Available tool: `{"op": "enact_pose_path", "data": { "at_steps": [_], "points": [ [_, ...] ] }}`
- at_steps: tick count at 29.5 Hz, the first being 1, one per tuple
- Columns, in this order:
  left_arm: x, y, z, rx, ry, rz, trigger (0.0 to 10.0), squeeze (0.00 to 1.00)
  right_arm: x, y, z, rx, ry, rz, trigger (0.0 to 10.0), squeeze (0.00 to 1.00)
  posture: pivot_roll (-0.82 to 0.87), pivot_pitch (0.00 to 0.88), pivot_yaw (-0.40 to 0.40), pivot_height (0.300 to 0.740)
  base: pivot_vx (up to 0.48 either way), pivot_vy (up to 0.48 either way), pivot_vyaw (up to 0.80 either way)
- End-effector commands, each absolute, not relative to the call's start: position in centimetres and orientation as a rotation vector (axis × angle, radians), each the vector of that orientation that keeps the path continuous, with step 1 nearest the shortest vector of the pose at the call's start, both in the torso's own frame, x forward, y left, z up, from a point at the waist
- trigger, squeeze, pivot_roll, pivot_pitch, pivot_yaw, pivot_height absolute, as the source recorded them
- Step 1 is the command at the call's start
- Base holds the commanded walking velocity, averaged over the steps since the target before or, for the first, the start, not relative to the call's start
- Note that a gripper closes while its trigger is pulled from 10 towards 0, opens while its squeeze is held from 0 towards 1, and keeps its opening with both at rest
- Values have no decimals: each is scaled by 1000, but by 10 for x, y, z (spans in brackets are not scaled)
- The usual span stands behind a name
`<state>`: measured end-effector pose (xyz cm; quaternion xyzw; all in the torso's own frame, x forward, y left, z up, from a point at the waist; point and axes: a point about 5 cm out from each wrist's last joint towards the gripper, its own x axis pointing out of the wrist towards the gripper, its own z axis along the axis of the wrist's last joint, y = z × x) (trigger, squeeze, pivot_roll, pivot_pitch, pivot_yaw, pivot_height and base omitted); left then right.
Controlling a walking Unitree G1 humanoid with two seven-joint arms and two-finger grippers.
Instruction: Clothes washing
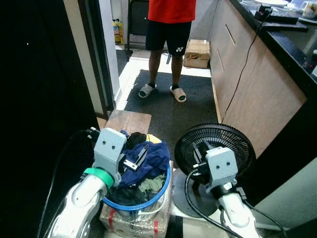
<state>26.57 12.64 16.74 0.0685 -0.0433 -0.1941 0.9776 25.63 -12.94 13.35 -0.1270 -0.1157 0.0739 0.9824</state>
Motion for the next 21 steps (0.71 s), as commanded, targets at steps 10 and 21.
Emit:
{"op": "enact_pose_path", "data": {
  "at_steps": [10, 21],
  "points": [
    [270, 122, 164, 144, -76, -425, 10000, 0, 252, -133, 131, -253, -218, 104, 10000, 0, 6, 0, 85, 740, 0, 0, 0],
    [270, 131, 158, 160, -55, -373, 10000, 0, 258, -126, 130, -245, -219, 132, 10000, 0, 30, 0, 72, 740, 0, 0, 0]
  ]
}}
